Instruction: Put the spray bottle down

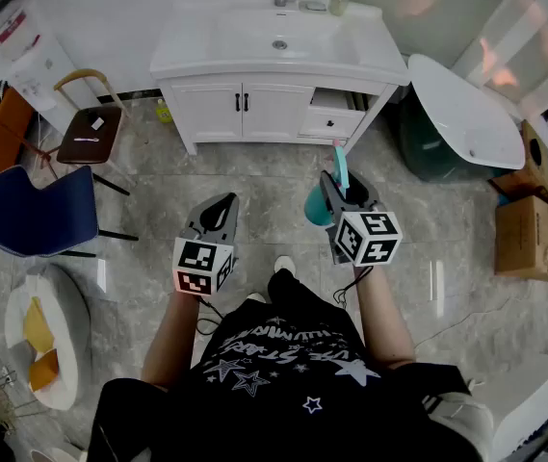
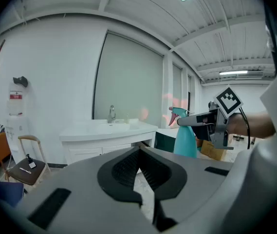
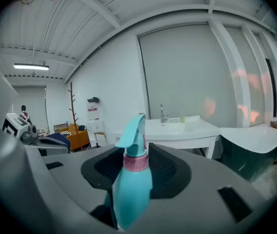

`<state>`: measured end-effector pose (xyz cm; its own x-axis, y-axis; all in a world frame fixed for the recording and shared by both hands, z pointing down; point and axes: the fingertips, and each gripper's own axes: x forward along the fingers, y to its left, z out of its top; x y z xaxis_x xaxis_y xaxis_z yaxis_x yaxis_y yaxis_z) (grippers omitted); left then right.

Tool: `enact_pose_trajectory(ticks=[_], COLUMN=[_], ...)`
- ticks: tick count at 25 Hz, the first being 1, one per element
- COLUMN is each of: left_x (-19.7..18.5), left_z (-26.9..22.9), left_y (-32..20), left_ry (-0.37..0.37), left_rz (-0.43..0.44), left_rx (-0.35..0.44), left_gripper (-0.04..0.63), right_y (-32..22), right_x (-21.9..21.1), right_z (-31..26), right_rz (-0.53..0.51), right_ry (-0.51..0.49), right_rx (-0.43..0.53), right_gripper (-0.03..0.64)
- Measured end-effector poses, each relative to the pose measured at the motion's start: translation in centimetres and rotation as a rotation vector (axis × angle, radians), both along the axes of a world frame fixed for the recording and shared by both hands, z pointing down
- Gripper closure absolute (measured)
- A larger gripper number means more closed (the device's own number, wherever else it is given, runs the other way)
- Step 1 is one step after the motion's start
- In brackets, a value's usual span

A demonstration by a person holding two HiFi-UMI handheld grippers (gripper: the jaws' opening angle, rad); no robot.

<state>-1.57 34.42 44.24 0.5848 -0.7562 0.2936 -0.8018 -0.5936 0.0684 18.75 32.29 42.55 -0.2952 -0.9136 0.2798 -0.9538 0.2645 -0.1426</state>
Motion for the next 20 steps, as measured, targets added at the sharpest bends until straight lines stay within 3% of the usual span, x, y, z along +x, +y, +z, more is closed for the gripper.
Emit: enact_pose_trajectory(ticks=[6, 14, 20], left_x=[-0.5, -3.0, -4.1], left_z=[0.4, 3.2, 2.5], left_y=[0.6, 2.6, 2.6], left_ry=[0.003, -0.009, -0.014], left_rz=[-0.018, -0.059, -0.07], left_rx=[-0.013, -0.087, -0.059], left_gripper=[0.581, 0.581, 0.58], right_y=[0.3, 1.4, 1.2], right_x=[-0.8, -2.2, -2.8], right_z=[0.0, 2.0, 1.8], right_rz=[-0.02, -0.036, -0.025], right_ry=[0.006, 0.015, 0.001], right_rx=[-0.003, -0.048, -0.021], right_gripper=[0.456, 0.456, 0.454])
